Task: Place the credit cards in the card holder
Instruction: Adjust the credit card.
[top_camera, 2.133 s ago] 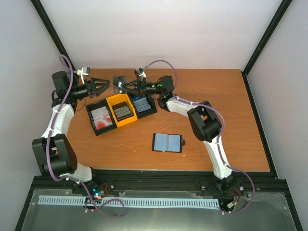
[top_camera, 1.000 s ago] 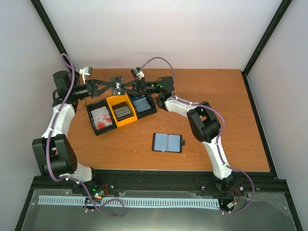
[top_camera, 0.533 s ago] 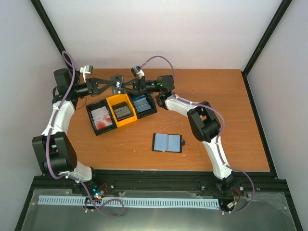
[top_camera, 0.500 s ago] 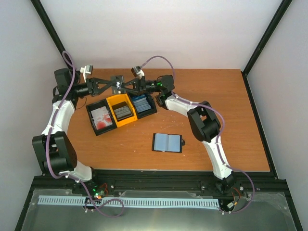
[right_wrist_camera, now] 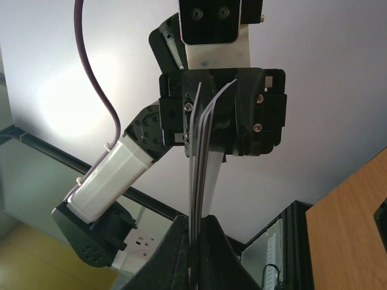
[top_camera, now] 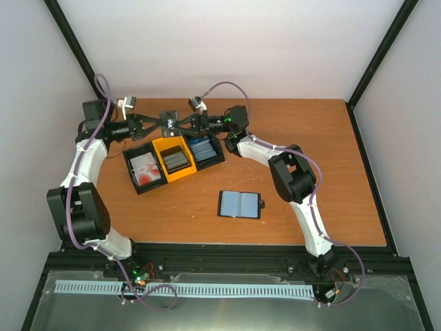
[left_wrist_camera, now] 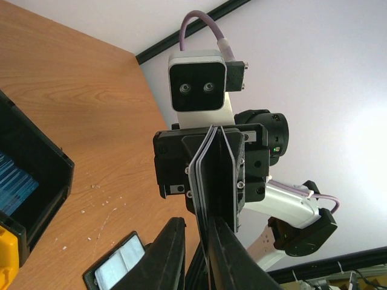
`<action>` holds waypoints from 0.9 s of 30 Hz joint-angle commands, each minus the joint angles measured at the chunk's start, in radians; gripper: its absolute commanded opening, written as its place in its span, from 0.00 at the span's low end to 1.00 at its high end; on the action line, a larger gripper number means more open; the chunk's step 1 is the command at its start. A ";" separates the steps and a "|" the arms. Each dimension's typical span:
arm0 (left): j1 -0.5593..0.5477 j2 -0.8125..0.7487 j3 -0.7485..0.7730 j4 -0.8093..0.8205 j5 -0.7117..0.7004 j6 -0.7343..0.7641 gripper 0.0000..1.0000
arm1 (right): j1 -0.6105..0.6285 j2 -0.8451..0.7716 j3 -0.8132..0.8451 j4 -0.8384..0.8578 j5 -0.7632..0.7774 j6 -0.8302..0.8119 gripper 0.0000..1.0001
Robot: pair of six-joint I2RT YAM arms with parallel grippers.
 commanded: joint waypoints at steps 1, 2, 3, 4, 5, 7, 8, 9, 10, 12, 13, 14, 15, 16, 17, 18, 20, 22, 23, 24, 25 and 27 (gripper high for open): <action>-0.037 0.018 0.011 -0.048 -0.044 0.040 0.12 | 0.036 -0.053 0.029 0.244 -0.004 0.076 0.03; -0.038 0.016 0.009 -0.043 -0.042 0.036 0.12 | 0.037 -0.053 0.029 0.243 -0.006 0.075 0.03; -0.036 0.016 0.008 -0.038 -0.038 0.032 0.13 | 0.037 -0.054 0.028 0.241 -0.005 0.073 0.03; -0.037 0.016 0.007 -0.034 -0.031 0.030 0.13 | 0.037 -0.055 0.028 0.235 -0.007 0.069 0.03; -0.038 0.015 0.007 -0.029 -0.022 0.029 0.15 | 0.037 -0.052 0.027 0.225 -0.010 0.064 0.03; -0.043 0.011 0.012 -0.023 -0.011 0.028 0.20 | 0.038 -0.053 0.024 0.183 -0.017 0.044 0.03; -0.048 0.010 0.014 -0.024 -0.008 0.030 0.22 | 0.038 -0.055 0.021 0.156 -0.022 0.028 0.03; -0.053 0.011 0.019 -0.030 -0.007 0.035 0.23 | 0.039 -0.057 0.021 0.123 -0.029 0.006 0.03; -0.058 0.012 0.021 -0.036 -0.008 0.046 0.24 | 0.041 -0.062 0.019 0.077 -0.036 -0.025 0.03; -0.070 0.015 0.033 -0.070 -0.018 0.072 0.25 | 0.042 -0.079 0.013 -0.047 -0.046 -0.118 0.03; -0.075 0.019 0.043 -0.095 -0.035 0.094 0.25 | 0.043 -0.091 0.009 -0.120 -0.051 -0.195 0.03; -0.079 0.023 0.052 -0.120 -0.053 0.114 0.25 | 0.043 -0.103 0.010 -0.194 -0.055 -0.254 0.03; -0.080 0.027 0.058 -0.141 -0.072 0.133 0.25 | 0.045 -0.117 0.012 -0.275 -0.056 -0.324 0.03; -0.080 0.031 0.063 -0.159 -0.086 0.144 0.25 | 0.046 -0.131 0.013 -0.348 -0.055 -0.378 0.03; -0.079 0.035 0.064 -0.167 -0.094 0.155 0.25 | 0.046 -0.143 0.016 -0.398 -0.056 -0.425 0.03; -0.079 0.037 0.064 -0.168 -0.090 0.160 0.25 | 0.048 -0.149 0.019 -0.432 -0.058 -0.456 0.03; -0.080 0.037 0.063 -0.174 -0.089 0.171 0.25 | 0.048 -0.154 0.018 -0.435 -0.060 -0.459 0.03; -0.080 0.031 0.058 -0.158 -0.059 0.168 0.25 | 0.048 -0.149 0.017 -0.409 -0.062 -0.433 0.03; -0.080 0.026 0.055 -0.145 -0.041 0.158 0.25 | 0.047 -0.146 0.016 -0.388 -0.062 -0.415 0.03; -0.079 0.020 0.051 -0.123 -0.023 0.143 0.25 | 0.047 -0.143 0.015 -0.367 -0.062 -0.398 0.03; -0.080 0.013 0.047 -0.104 -0.011 0.130 0.24 | 0.047 -0.140 0.014 -0.351 -0.059 -0.383 0.03; -0.080 0.004 0.046 -0.090 -0.001 0.124 0.21 | 0.044 -0.138 0.011 -0.332 -0.048 -0.362 0.03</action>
